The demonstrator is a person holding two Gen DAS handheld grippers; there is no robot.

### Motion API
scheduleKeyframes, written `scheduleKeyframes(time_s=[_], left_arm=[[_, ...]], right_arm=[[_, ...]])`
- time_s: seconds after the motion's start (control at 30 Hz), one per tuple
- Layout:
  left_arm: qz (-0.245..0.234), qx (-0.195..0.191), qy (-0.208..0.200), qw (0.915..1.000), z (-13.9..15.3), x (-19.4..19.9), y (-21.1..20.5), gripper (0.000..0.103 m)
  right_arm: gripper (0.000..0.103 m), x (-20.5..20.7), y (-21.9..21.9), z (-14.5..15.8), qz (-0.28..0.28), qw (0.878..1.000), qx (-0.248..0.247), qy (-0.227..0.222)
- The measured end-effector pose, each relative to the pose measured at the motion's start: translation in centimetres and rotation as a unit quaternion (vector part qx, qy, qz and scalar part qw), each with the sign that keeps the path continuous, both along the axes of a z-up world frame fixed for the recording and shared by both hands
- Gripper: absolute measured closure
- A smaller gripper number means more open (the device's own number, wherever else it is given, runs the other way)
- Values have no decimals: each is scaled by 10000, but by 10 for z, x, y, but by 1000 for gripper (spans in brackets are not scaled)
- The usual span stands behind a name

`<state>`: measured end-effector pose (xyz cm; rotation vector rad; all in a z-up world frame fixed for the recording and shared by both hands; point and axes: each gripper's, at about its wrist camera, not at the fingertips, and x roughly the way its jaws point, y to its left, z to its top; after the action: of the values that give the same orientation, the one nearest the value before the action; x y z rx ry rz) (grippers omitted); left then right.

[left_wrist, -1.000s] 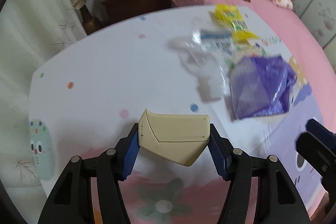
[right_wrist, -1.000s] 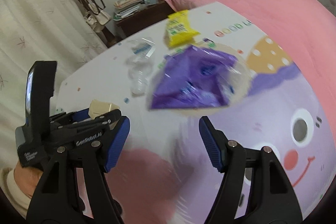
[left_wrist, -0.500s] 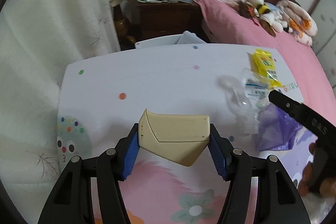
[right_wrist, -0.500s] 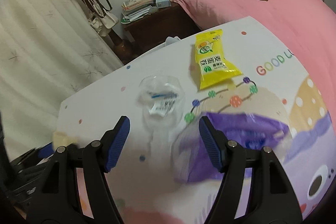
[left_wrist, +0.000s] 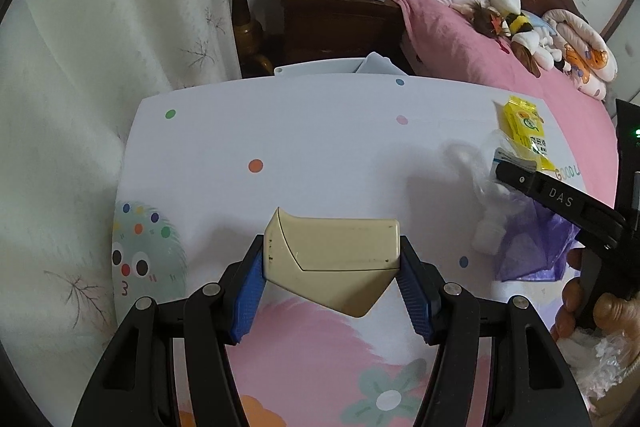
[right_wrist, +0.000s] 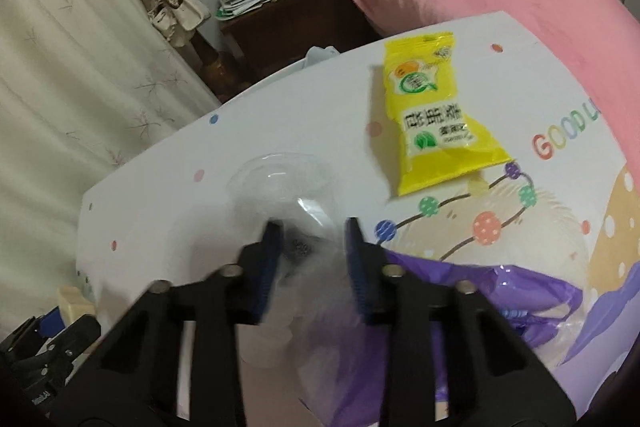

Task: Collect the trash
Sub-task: 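Grasp the clear plastic bottle with the right tool while the left tool holds the paper, then carry the beige paper and plastic bottle down over the bin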

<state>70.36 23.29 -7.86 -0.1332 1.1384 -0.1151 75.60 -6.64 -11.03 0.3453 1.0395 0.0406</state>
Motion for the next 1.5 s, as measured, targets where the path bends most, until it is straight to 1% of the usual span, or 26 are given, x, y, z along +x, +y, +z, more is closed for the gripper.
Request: scheduleKeyframes(time_s=[0.03, 0.2, 0.3, 0.43, 0.57, 0.63, 0.77, 0.97, 1.07, 1.2, 1.27, 1.33, 1.43, 1.5], left_arm=[[-11, 1, 2, 10000, 1, -1, -1, 41], [-145, -42, -57, 9999, 9, -13, -10, 41], [-233, -9, -17, 9997, 15, -25, -16, 41], [-398, -124, -59, 9991, 28, -52, -27, 41], [-530, -222, -80, 9983, 41, -87, -38, 41], [-611, -246, -101, 9978, 49, -106, -44, 41], [-755, -246, -135, 9968, 64, -148, -57, 41], [-889, -149, -218, 9957, 86, -223, -80, 41], [-960, -84, -259, 9950, 95, -267, -97, 41], [-1012, -31, -350, 9942, 105, -335, -128, 41], [-966, -16, -396, 9945, 107, -371, -145, 41], [-960, -36, -347, 9948, 106, -402, -164, 41], [-1010, -62, -197, 9947, 99, -453, -194, 41], [-1081, -76, -45, 9941, 92, -489, -215, 41]], right_arm=[[83, -2, 1, 2, 22, 10000, -3, -61], [85, -19, 7, 14, 174, 9995, -48, -249], [85, -41, 5, 32, 193, 9988, 108, -432], [85, -82, 1, 63, 227, 9969, 407, -636], [85, -135, -12, 91, 183, 9949, 640, -757], [85, -158, -18, 99, 147, 9943, 703, -784], [85, -216, -35, 112, 63, 9945, 749, -736], [85, -303, -60, 125, 92, 9951, 725, -673], [85, -352, -77, 132, 140, 9949, 751, -652], [85, -412, -98, 143, 308, 9944, 715, -711], [85, -443, -110, 148, 447, 9941, 624, -764], [85, -469, -123, 152, 572, 9938, 538, -787], [85, -519, -145, 158, 812, 9922, 324, -891], [85, -546, -157, 159, 917, 9918, 164, -875]])
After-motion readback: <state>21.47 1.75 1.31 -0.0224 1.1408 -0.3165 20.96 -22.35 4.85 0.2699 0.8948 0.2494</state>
